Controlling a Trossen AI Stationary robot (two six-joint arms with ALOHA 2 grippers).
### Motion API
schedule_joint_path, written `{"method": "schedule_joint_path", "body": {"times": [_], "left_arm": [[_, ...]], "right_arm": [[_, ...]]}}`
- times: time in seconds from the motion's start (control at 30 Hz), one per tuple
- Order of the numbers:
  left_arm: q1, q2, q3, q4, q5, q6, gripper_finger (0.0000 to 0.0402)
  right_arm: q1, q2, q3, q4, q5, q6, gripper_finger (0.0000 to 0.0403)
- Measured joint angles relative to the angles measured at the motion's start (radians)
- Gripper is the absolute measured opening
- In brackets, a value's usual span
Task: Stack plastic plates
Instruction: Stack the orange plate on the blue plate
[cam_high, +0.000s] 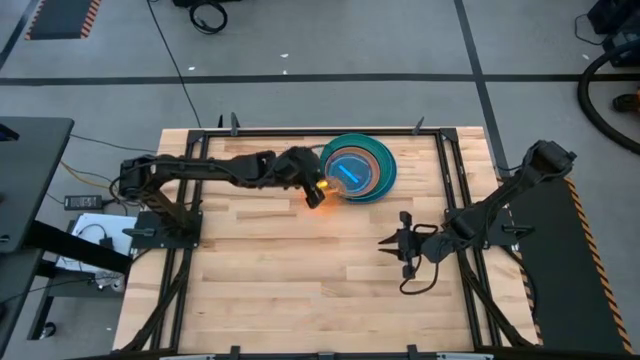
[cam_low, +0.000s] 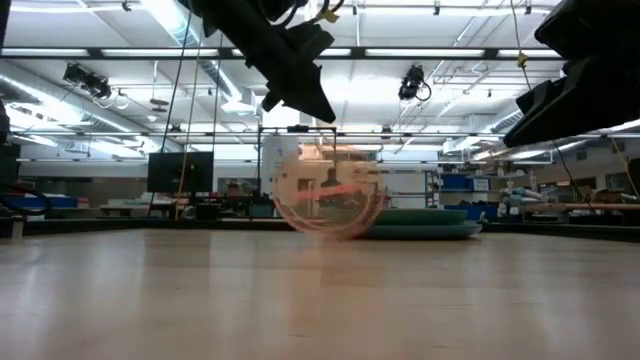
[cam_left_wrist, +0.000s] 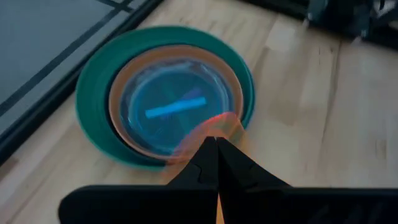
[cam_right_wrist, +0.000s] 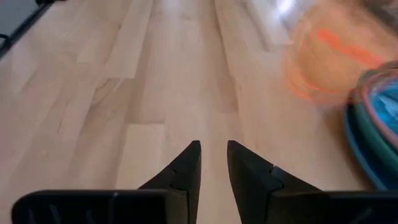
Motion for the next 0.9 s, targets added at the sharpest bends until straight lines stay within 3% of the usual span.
{"method": "schedule_joint_path", "body": {"times": [0.17,0.37,0.5,0.63,0.77,0.9], "left_arm": [[0.067,0.000,0.000,0.043,0.075,-0.007,0.0000],[0.087,0.014,0.000,-0.042,0.099,0.021,0.0007],[0.055,0.043,0.001,-0.139,0.094,0.062,0.0049],[0.027,0.089,-0.001,-0.249,0.015,0.041,0.0103],[0.077,0.120,-0.015,-0.245,0.132,0.037,0.0141],[0.150,0.134,-0.059,-0.237,0.178,0.033,0.0151]], "right_arm": [[-0.020,-0.064,0.000,-0.085,0.036,-0.006,0.0079],[-0.062,-0.078,0.000,-0.105,0.029,-0.009,0.0075],[-0.088,-0.078,0.000,-0.104,-0.014,-0.005,0.0075],[-0.104,-0.077,0.000,-0.088,-0.039,-0.006,0.0075],[-0.113,-0.077,0.000,-0.080,-0.056,-0.007,0.0075],[-0.113,-0.077,0.000,-0.073,-0.069,-0.012,0.0075]]}}
